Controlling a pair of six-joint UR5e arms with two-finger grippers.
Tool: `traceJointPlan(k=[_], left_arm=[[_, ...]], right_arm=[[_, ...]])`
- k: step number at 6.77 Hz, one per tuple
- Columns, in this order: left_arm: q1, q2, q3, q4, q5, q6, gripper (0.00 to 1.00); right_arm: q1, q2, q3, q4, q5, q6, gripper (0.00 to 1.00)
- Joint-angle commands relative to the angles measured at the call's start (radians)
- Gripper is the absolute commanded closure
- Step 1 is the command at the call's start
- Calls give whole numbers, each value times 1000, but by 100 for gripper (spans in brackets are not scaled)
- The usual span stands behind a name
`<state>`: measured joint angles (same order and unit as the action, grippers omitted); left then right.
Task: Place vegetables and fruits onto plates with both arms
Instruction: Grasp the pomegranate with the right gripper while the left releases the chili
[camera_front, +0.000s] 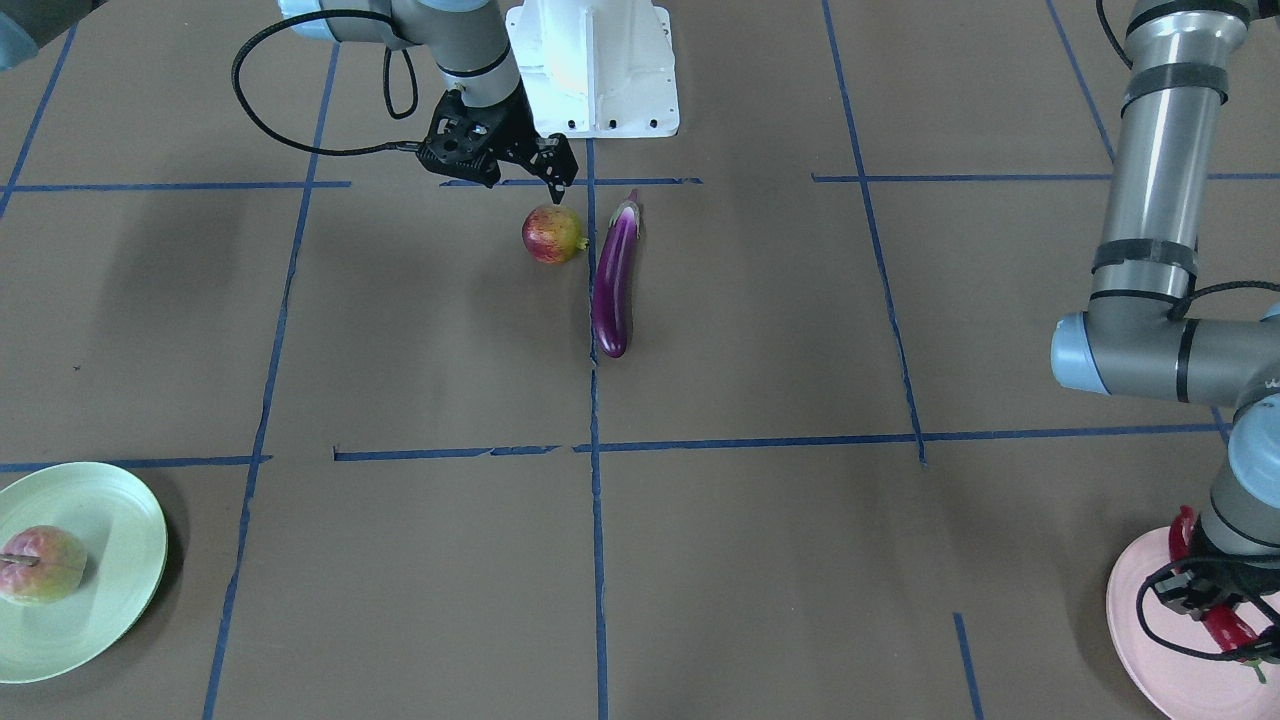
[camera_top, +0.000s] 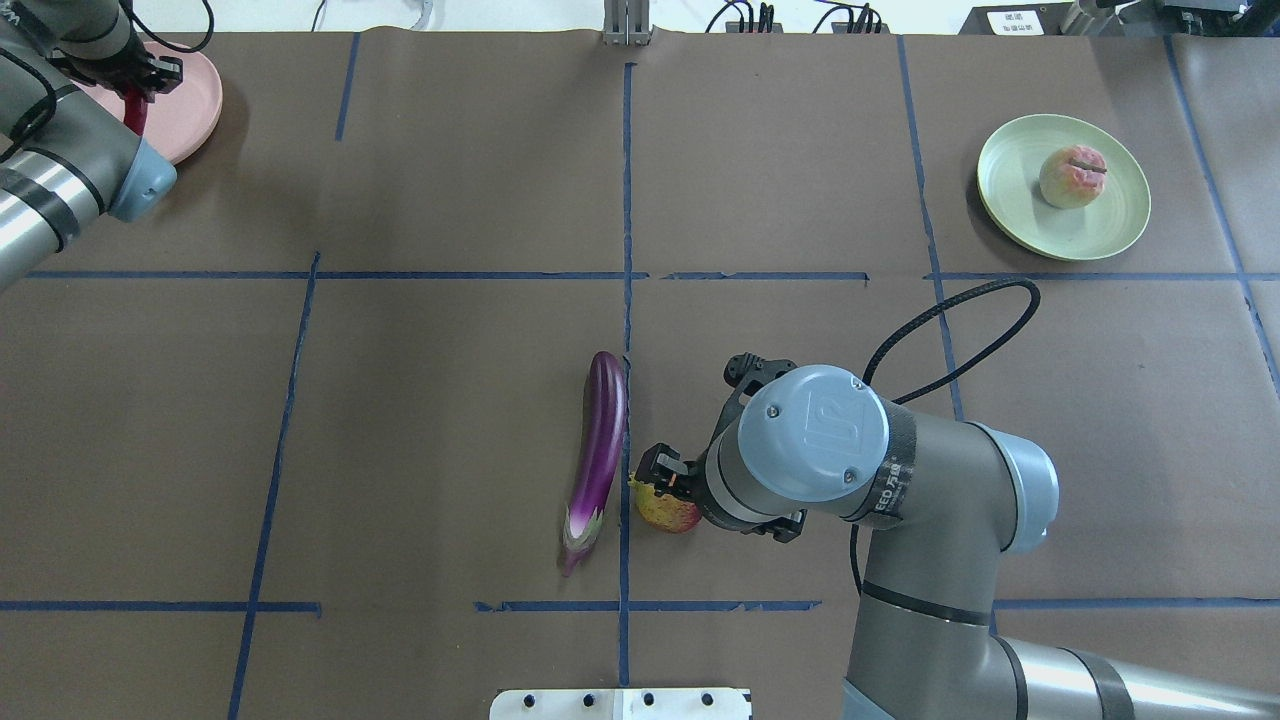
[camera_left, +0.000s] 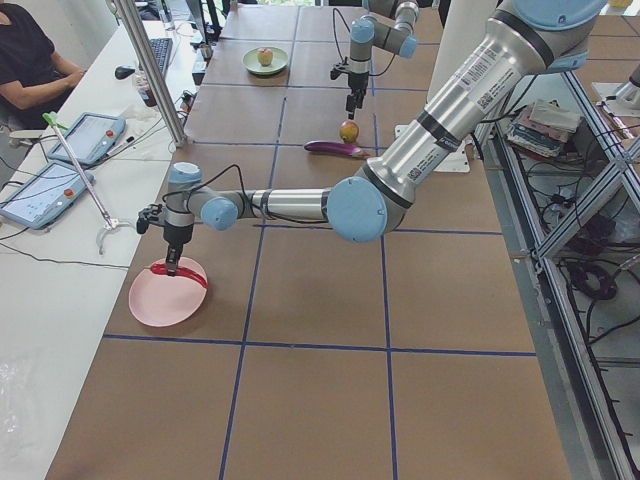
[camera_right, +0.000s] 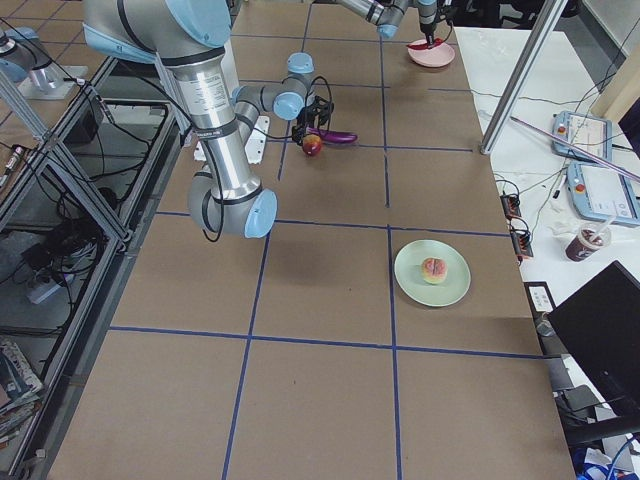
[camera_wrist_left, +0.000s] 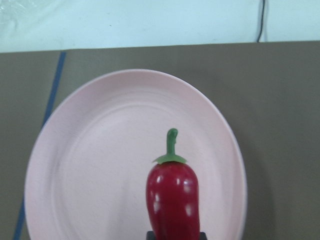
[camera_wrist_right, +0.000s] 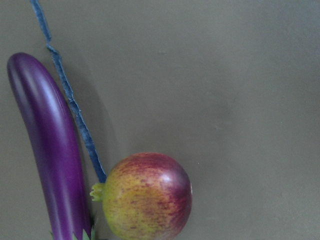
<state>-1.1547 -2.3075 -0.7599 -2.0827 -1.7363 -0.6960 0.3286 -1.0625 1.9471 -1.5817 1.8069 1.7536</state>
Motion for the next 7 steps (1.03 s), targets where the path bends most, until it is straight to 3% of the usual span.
traceJointPlan(k=[1, 2, 5, 7], left_arm=[[-19, -26, 62, -19, 122, 15, 60], [-26, -27, 63, -51, 147, 13, 1], [-48, -33, 57, -71, 150, 9, 0], [-48, -36, 50, -71, 143, 4, 0]], right_arm=[[-10, 3, -14, -1, -29, 6, 0], [-10, 37, -48, -3, -41, 7, 0], [-8, 79, -114, 8, -107, 4, 0], [-10, 136, -212, 9, -109, 7, 0]])
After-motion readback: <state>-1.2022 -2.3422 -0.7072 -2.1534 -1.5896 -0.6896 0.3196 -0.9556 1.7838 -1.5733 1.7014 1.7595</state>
